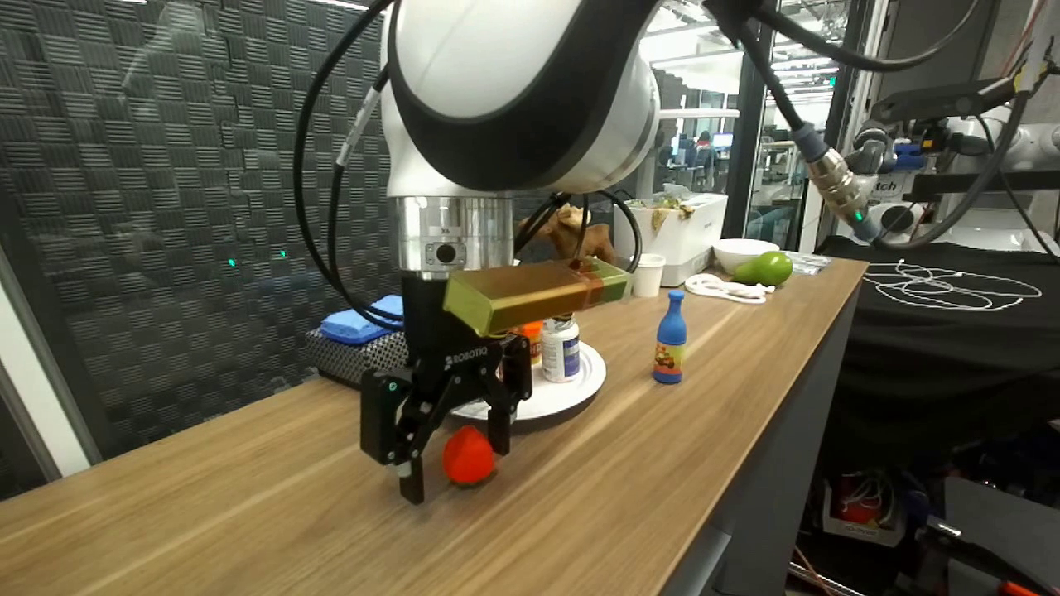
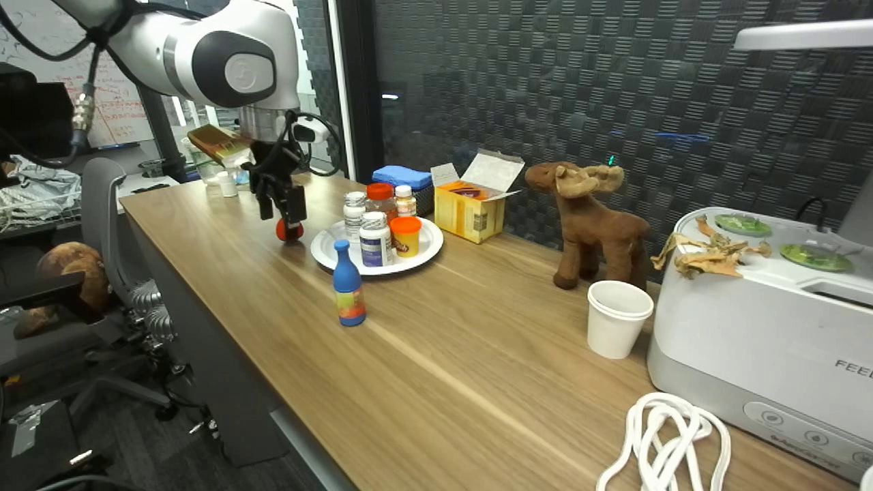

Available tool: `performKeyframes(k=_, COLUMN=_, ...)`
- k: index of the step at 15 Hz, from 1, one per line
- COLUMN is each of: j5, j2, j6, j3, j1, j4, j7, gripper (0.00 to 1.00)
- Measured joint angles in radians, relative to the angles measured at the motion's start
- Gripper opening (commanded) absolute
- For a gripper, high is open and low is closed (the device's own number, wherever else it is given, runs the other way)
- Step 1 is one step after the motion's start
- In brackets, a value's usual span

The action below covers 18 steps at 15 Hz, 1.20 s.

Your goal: Pick up all the objects surrounding the white plate and arrange them on the plate

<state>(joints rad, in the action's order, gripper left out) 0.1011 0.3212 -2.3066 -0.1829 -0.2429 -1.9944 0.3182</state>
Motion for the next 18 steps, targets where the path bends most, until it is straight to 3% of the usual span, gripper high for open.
performKeyframes(k=4, j5=-0.011, j2=0.003, j6=0.006, j3=0.000, j1=-0.001, j4=-0.003, j7=-0.022, gripper=0.33)
performKeyframes(k=6, j5=-0.031, j2=0.003, j6=0.006, j3=0.000, j1=-0.003, j4=-0.004, j7=-0.023, gripper=0.23)
performKeyframes(k=14, j5=-0.058, j2=-0.008, j6=0.006, j3=0.001, j1=-0.009, j4=-0.004, j7=-0.035, gripper=0.23)
performKeyframes(k=18, j5=-0.088, j2=-0.074, j6=0.053, j3=0.006, j1=-0.006, j4=-0.008, j7=-0.059, gripper=0.23)
